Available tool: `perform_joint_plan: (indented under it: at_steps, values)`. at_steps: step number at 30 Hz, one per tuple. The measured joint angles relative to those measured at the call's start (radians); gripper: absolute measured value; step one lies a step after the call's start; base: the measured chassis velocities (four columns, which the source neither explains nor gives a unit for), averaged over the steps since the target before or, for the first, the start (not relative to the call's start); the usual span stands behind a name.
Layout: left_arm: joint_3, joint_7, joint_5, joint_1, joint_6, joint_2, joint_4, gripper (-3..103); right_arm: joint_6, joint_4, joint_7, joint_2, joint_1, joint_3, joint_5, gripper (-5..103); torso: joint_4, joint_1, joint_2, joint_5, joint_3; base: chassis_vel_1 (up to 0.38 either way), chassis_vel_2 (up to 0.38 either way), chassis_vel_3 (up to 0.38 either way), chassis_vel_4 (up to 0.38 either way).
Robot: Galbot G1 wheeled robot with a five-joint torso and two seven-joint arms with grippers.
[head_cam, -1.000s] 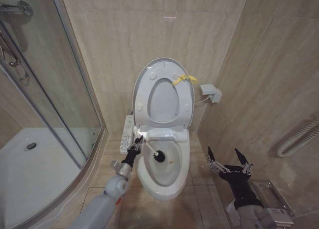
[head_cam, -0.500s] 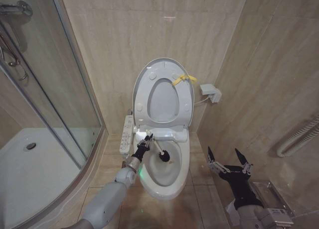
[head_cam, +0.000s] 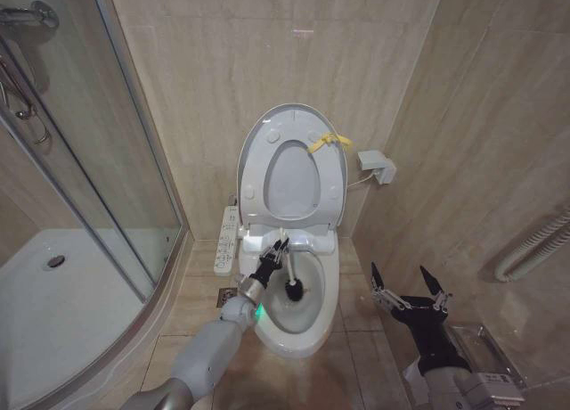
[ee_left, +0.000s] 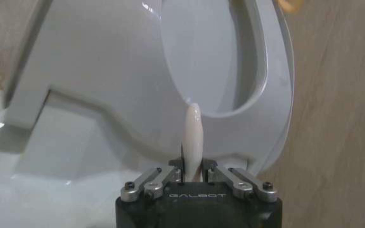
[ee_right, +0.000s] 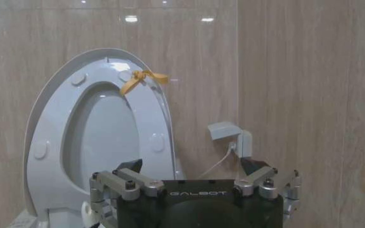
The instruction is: Open the toilet lid, clean the toilet bowl with a toilet brush, close the toilet lid, and flush.
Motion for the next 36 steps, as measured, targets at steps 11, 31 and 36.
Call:
perform_joint_plan:
  at_steps: [11, 31, 36]
  values:
    - [-0.028, 0.058, 0.15, -0.018, -0.069, -0.013, 0.087, 19, 0.0, 0.0, 0.0, 0.0, 0.0, 0.0, 0.0, 100, 0.0006, 0.0, 0.0, -0.0001, 0.0, 0.0, 0.0, 0.0, 0.0]
    - [-0.051, 0.058, 0.205, -0.032, -0.1, -0.045, 0.112, 19, 0.0, 0.0, 0.0, 0.0, 0.0, 0.0, 0.0, 100, 0.0006, 0.0, 0.0, 0.0, 0.0, 0.0, 0.0, 0.0, 0.0]
    - [-0.059, 0.06, 0.217, -0.036, -0.108, -0.057, 0.124, 19, 0.0, 0.0, 0.0, 0.0, 0.0, 0.0, 0.0, 100, 0.0003, 0.0, 0.0, 0.0, 0.0, 0.0, 0.0, 0.0, 0.0]
